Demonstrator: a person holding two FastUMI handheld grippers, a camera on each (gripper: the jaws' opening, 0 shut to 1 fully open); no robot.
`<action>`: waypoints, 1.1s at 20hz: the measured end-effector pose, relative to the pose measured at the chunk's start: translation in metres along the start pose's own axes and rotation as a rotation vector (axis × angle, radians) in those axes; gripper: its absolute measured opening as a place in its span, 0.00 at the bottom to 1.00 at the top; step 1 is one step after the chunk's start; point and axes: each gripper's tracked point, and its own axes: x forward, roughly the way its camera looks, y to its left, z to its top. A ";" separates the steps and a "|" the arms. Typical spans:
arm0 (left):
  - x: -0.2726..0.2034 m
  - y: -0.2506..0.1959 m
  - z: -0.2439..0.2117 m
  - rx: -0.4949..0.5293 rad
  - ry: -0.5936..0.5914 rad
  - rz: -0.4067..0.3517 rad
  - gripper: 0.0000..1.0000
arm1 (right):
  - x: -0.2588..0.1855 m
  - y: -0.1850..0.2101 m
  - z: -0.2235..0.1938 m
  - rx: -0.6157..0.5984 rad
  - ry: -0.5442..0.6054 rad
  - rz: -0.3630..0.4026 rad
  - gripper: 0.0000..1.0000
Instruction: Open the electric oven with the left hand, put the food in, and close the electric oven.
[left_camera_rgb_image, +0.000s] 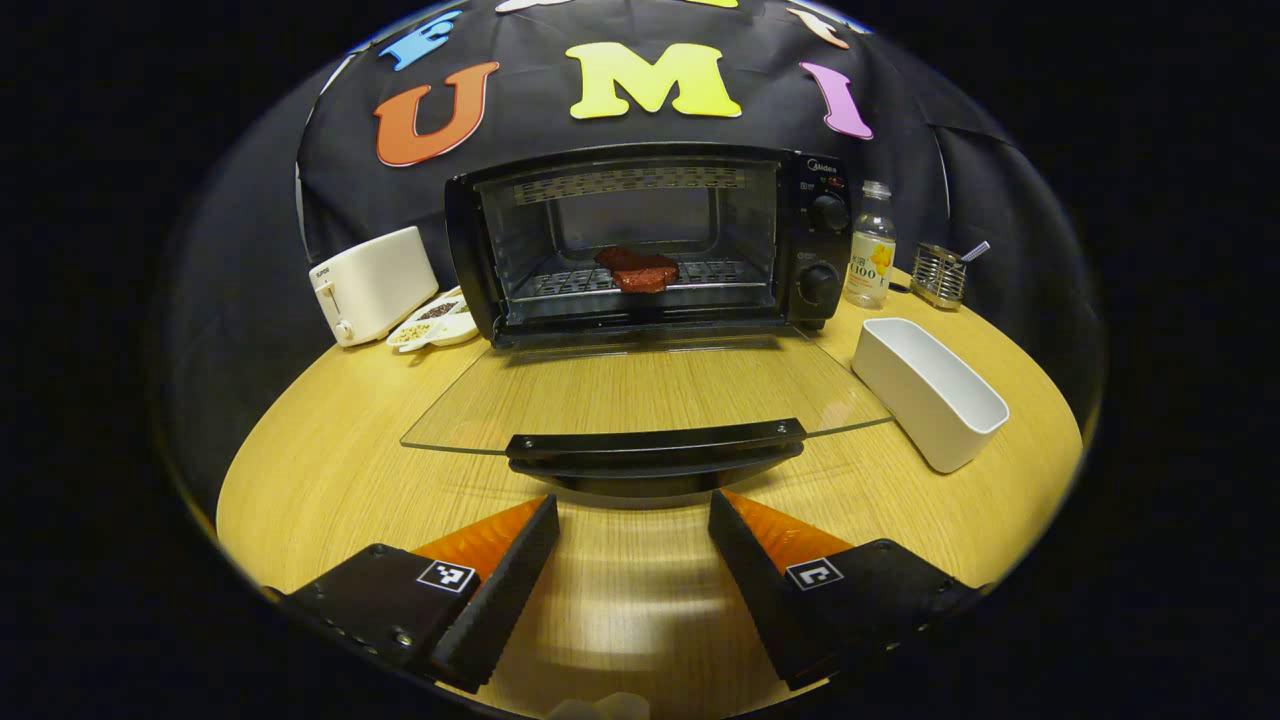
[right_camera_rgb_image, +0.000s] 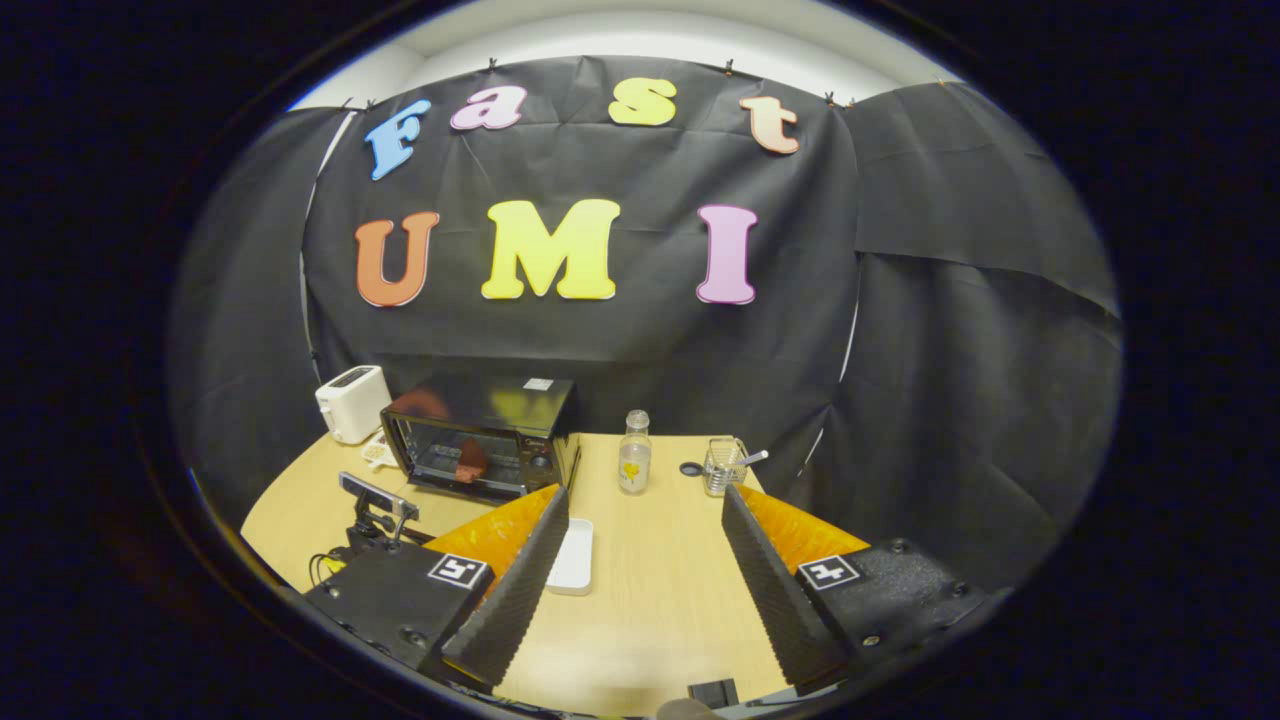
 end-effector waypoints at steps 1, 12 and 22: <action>0.001 -0.001 -0.001 -0.001 0.002 -0.003 0.97 | 0.000 -0.001 -0.002 0.004 0.006 -0.005 0.98; -0.006 0.000 0.021 0.015 -0.022 -0.031 0.97 | 0.001 0.003 -0.008 0.047 0.017 -0.013 0.98; -0.015 0.006 0.088 0.017 -0.126 -0.038 0.97 | -0.004 -0.001 -0.012 0.082 0.002 -0.021 0.98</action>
